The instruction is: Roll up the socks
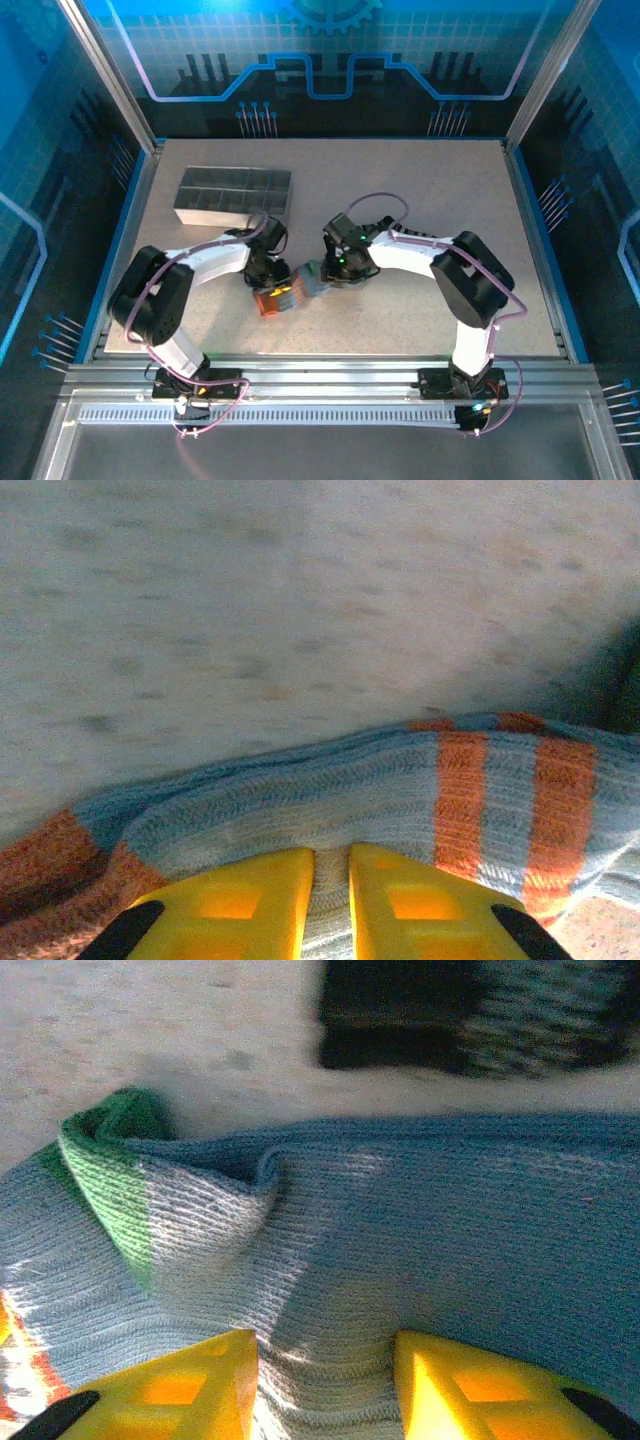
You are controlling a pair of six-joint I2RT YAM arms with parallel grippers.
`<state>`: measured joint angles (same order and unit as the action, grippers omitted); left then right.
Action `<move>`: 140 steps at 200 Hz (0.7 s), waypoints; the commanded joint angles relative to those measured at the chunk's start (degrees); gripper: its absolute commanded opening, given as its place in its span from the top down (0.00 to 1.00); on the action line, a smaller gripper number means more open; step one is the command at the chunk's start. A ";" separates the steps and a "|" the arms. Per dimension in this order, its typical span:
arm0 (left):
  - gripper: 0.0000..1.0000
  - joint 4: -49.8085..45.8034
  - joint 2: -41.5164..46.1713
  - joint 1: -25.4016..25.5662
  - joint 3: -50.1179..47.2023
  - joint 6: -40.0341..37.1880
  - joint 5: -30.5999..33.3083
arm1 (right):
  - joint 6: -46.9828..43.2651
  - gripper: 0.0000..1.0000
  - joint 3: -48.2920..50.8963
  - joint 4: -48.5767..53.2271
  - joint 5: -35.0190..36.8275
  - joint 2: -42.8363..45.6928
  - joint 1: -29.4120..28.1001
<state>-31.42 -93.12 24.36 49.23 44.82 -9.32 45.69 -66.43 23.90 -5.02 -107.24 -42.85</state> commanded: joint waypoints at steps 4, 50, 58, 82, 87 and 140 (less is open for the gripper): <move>0.81 -5.88 2.42 -4.48 -5.92 3.19 3.56 | 1.89 0.59 -7.17 -0.82 -5.45 -7.36 -3.18; 0.80 -6.95 8.51 -8.69 -10.53 5.17 2.98 | 0.35 0.60 -21.86 2.80 -5.54 -17.31 -3.57; 0.80 -6.50 8.76 -8.68 -10.80 5.37 1.76 | -0.43 0.60 -23.34 3.87 -5.10 -18.15 -2.58; 0.79 -2.49 8.56 -8.22 -11.91 7.95 -4.89 | -3.01 0.57 -24.01 3.32 -5.08 -18.71 1.07; 0.79 -1.40 8.55 -7.78 -12.05 8.73 -6.08 | -3.77 0.57 -24.13 3.22 -5.23 -18.71 1.68; 0.78 4.76 6.23 2.09 -9.18 20.61 -10.79 | -14.19 0.46 -27.79 3.28 -14.77 -19.45 7.09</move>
<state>-28.03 -84.95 22.61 39.77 57.28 -16.62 38.70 -91.09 24.71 -14.13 -124.66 -37.08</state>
